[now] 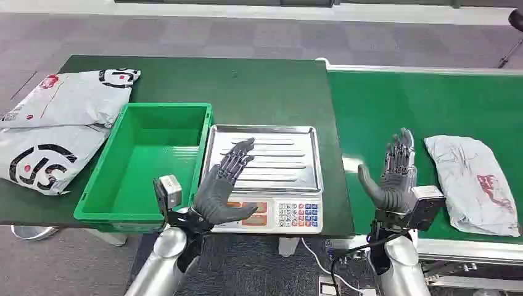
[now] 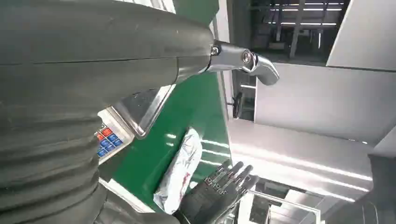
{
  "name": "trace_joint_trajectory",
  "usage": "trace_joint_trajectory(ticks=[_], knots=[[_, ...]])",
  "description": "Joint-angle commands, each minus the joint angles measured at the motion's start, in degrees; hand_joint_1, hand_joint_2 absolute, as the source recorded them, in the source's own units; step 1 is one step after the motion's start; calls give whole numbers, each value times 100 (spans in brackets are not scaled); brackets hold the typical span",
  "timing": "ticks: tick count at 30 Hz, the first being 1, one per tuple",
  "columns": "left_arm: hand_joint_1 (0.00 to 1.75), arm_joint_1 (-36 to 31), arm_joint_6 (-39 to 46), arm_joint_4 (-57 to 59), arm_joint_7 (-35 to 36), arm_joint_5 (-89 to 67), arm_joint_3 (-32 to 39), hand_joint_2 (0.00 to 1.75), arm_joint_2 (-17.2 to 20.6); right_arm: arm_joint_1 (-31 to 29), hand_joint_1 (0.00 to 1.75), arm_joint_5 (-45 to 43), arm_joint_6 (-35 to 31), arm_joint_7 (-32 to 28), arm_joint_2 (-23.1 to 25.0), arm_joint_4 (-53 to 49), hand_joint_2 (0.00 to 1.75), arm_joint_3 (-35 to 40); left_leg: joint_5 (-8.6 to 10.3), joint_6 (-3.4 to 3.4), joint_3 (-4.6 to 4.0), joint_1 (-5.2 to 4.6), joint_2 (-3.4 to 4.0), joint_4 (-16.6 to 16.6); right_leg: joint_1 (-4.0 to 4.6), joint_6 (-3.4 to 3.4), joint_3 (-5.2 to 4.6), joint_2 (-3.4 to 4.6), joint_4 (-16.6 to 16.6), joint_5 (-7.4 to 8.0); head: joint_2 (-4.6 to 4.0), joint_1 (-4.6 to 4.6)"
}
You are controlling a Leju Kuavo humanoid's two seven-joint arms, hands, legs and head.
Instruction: Moved the parcel from conveyor to table for the left to box.
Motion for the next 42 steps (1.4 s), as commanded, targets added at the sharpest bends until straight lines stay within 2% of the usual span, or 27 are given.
trace_joint_trajectory(ticks=[1, 4, 9, 12, 15, 16, 17, 19, 21, 22, 23, 24, 25, 28, 29, 32, 35, 37, 38, 42], knots=[[0, -243, -43, 324, 43, 12, 143, 175, 27, -164, 0, -9, 8, 66, 100, 166, 175, -68, -3, -5, 22, 2, 16, -13, 5, -13, 19, 5, -15, 1, 0, 0], [0, -335, 14, 359, 35, 27, 118, 175, 25, -359, 0, 52, 56, 113, 137, 300, 175, -26, -1, -3, 8, 1, 15, -3, 2, -8, 3, 9, -3, 2, 0, 0], [0, -387, 19, 463, -7, 67, 101, 175, 29, -310, 0, 154, -12, 117, 167, 274, 175, -104, -1, -4, 15, 2, 15, -9, 4, -10, 11, 6, -9, 3, 0, 0], [0, -466, 79, 540, -33, 76, 23, 175, -44, -426, 0, 1005, -994, 127, 116, 387, 175, -505, 0, -3, 14, 0, 11, -9, 2, -10, 11, 2, -8, 2, 0, 0], [0, -423, 168, 441, -40, 36, -58, 175, -102, -683, 0, 1295, -1274, 327, -193, 697, 175, -1057, 1, -1, 18, 0, 4, -11, 3, -11, 19, -7, -15, 2, 0, 0], [0, -387, 183, 394, -42, 52, -68, 175, -121, -878, 0, 1689, -1587, 457, -336, 970, 175, -1232, 2, 0, 22, -1, 3, -14, 2, -11, 24, -9, -18, 3, 0, 0], [0, -354, 223, 346, -33, 61, -102, 175, -129, -1104, 0, 1761, -1396, 413, -405, 1206, 175, -1488, 3, 2, 16, -2, -2, -9, 0, -7, 18, -12, -15, 3, 0, 0], [0, -349, 235, 340, -30, 72, -121, 175, -118, -1177, 0, 1804, -1297, 374, -393, 1282, 175, -1590, 2, 3, 14, -3, 6, -5, -2, -5, 15, -3, -12, 5, 0, 0], [0, -311, 226, 288, -3, 92, -99, 175, -138, -1596, 0, 2578, -1869, 630, -542, 1908, 175, -1714, 1, 2, 18, -10, 11, -8, -8, -6, 17, 2, -13, 5, 0, 0], [0, -289, 222, 235, 21, 82, -78, 175, -159, -1952, 0, 2693, -1861, 684, -662, 2414, 175, -1816, 1, 2, 11, -10, 14, -4, -9, -4, 10, 6, -10, 8, 0, 0], [0, -264, 206, 151, 45, 86, -49, 175, -172, -2429, 0, 2919, -1968, 814, -880, 3217, 175, -1925, 5, 0, 32, -10, 25, -24, -6, -12, 30, 10, -33, 16, 0, 0], [0, -244, 193, 83, 52, 102, -23, 175, -173, -2713, 0, 3137, -2108, 954, -1089, 3780, 175, -1949, -1, 3, 11, -14, 26, 0, -12, -1, 5, 20, -5, 10, 0, 0], [0, -221, 161, 24, 87, 122, 2, 175, -174, -2989, 0, 3191, -2239, 862, -1255, 4372, 175, -2025, 0, 2, 17, -15, 40, -4, -12, -2, 7, 30, -9, 16, 0, 0], [0, -198, 135, -2, 130, 125, 19, 175, -168, -3238, 0, 3231, -2264, 771, -1502, 5032, 175, -2146, 7, 5, 16, -14, 30, -6, -11, 5, 9, 15, -17, 23, 0, 0], [0, -203, 125, 31, 138, 118, 9, 175, -162, -3282, 0, 3354, -2367, 971, -1565, 5254, 175, -2132, 11, 11, 14, -12, 13, -4, -10, 7, 15, 1, -18, 19, 0, -2], [0, -208, 105, 104, 107, 118, -15, 175, -129, -3384, 0, 3605, -2231, 1424, -1725, 5694, 175, -2067, 11, 14, 26, -12, 6, -13, -9, 5, 31, -6, -26, 20, 0, 0], [0, -165, 48, 120, 62, 141, -7, 175, -101, -3461, 0, 4183, -1543, 2578, -1904, 6185, 175, -1729, 8, 10, 31, -12, 18, -16, -8, 1, 30, 7, -28, 21, 0, 0], [0, -183, 16, 178, 49, 146, -4, 175, -100, -3413, 0, 4388, -1300, 2974, -1966, 6245, 175, -1620, 7, 13, 9, -15, 1, 0, -13, 11, 12, -2, -8, 15, 0, 0], [0, -206, -6, 216, 50, 135, -5, 175, -114, -3405, 0, 4556, -1040, 3285, -2028, 6306, 175, -1510, 9, 8, 34, -13, 12, -22, -9, -1, 35, 0, -31, 19, 0, 0], [0, -210, -4, 223, 49, 134, -5, 175, -121, -3390, 0, 4561, -1018, 3293, -2047, 6299, 175, -1517, 6, 11, 10, -15, 6, -3, -12, 8, 13, 1, -9, 15, 0, 0]])
